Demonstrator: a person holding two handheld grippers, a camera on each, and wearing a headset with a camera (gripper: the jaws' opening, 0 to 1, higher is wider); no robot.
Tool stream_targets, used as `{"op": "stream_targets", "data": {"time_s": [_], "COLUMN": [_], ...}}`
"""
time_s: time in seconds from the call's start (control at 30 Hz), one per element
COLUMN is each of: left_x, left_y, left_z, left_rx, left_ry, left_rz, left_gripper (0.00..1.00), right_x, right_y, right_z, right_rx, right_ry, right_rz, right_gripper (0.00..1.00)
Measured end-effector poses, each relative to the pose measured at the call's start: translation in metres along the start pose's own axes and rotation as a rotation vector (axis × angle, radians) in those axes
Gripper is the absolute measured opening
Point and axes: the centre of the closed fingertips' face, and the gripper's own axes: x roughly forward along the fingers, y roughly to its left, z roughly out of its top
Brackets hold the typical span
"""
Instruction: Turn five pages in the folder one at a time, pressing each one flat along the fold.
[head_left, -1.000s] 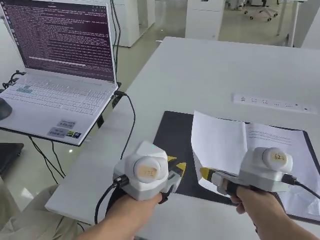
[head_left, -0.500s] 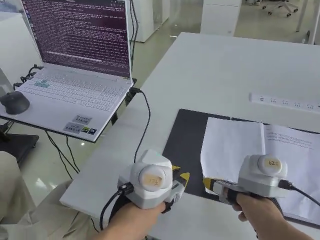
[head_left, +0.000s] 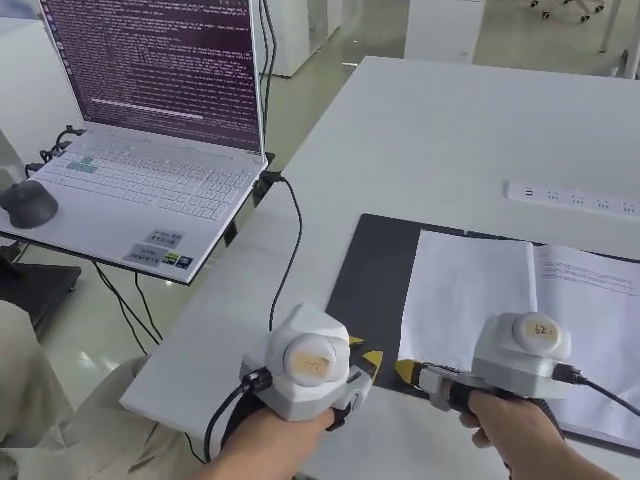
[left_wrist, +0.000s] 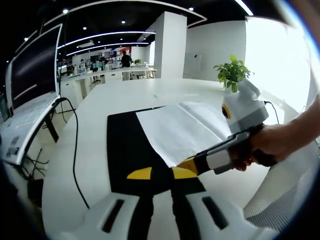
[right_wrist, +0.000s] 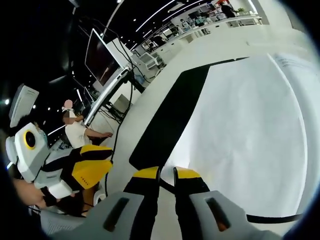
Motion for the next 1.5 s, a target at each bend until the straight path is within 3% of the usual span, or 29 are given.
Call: {"op": "stream_targets", "data": {"time_s": [0.2, 0.5, 0.77, 0.9, 1.07, 1.5], "left_x": [0.015, 0.050, 0.079, 0.079, 0.080, 0.080], "left_y": [-0.009, -0.033, -0.038, -0.036, -0.032, -0.031], "left_z": [-0.004, -0.013, -0.030, -0.037, -0.036, -0.039], "left_rx": [0.024, 0.081, 0.135, 0.120, 0.131, 0.169], "left_ry": [0.025, 0.060, 0.092, 0.106, 0.087, 0.065], "left_rz": [-0.030, -0.100, -0.113, -0.091, -0.065, -0.068], "left_gripper": [0.11, 0.12, 0.11, 0.11, 0.07, 0.07], "right_x": [-0.019, -0.049, -0.066, -0.075, -0.077, -0.077], "right_y": [-0.010, -0.042, -0.068, -0.077, -0.084, -0.098], "right_z": [0.017, 0.041, 0.057, 0.063, 0.065, 0.078], "right_rx": [0.013, 0.053, 0.109, 0.130, 0.137, 0.195], "right_ry": [-0.053, -0.134, -0.184, -0.194, -0.188, -0.172], "right_rz": [0.006, -0.028, -0.019, -0.011, -0.011, -0.004], "right_gripper": [0.07, 0.06, 0.05, 0.06, 0.04, 0.04]}}
